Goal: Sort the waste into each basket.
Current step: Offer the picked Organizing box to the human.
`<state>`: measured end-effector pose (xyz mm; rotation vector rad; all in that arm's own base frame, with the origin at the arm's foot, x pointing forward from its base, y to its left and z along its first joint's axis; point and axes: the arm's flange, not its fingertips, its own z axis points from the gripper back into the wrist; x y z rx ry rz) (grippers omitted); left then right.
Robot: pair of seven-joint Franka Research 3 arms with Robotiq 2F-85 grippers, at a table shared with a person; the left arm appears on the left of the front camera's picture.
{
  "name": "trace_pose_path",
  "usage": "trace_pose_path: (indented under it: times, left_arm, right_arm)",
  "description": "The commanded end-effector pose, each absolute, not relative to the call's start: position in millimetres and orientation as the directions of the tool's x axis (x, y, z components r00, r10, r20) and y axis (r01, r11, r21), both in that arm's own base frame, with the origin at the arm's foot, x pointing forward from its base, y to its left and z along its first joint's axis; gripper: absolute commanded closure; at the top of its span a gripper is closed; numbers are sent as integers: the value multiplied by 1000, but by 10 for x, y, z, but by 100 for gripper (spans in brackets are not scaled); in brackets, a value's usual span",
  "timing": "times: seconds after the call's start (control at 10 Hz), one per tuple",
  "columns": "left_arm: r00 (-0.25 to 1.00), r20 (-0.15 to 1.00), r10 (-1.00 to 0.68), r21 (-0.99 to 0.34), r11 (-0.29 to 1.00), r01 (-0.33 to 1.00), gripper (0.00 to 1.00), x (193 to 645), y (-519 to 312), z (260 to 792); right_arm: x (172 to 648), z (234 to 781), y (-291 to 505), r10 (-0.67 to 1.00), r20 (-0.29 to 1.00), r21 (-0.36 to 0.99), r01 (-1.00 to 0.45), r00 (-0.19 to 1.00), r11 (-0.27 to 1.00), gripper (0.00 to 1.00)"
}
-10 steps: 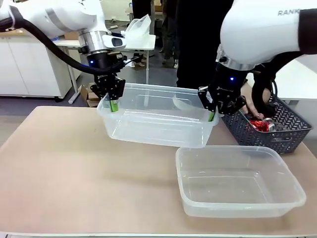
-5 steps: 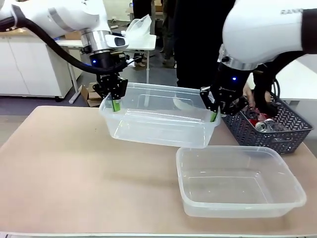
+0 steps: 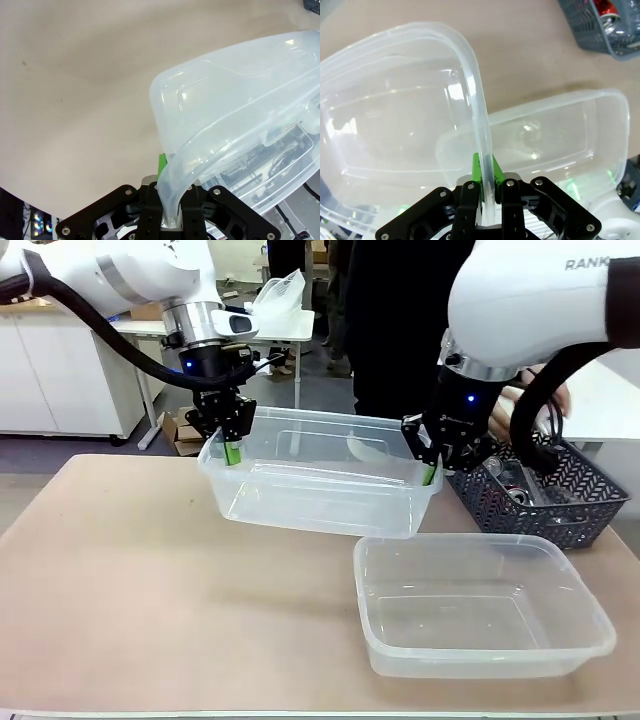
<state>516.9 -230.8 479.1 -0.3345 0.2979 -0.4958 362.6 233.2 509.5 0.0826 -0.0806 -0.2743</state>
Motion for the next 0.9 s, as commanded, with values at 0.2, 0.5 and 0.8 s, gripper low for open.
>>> trace_pose_path:
  times: [0.2, 0.5, 0.8]
  left_arm:
    - [827, -191, -528, -405, 810, 424, 96, 5063, -2281, 4859]
    - [827, -191, -528, -405, 810, 424, 96, 5063, -2281, 4859]
    - [827, -191, -528, -405, 810, 424, 96, 5063, -2281, 4859]
  right_arm:
    - [3670, 5073, 2261, -261, 75, 83, 255, 962, 963, 94]
    - [3670, 5073, 2261, -261, 75, 83, 255, 962, 963, 94]
    - [3670, 5073, 2261, -261, 75, 83, 255, 962, 963, 94]
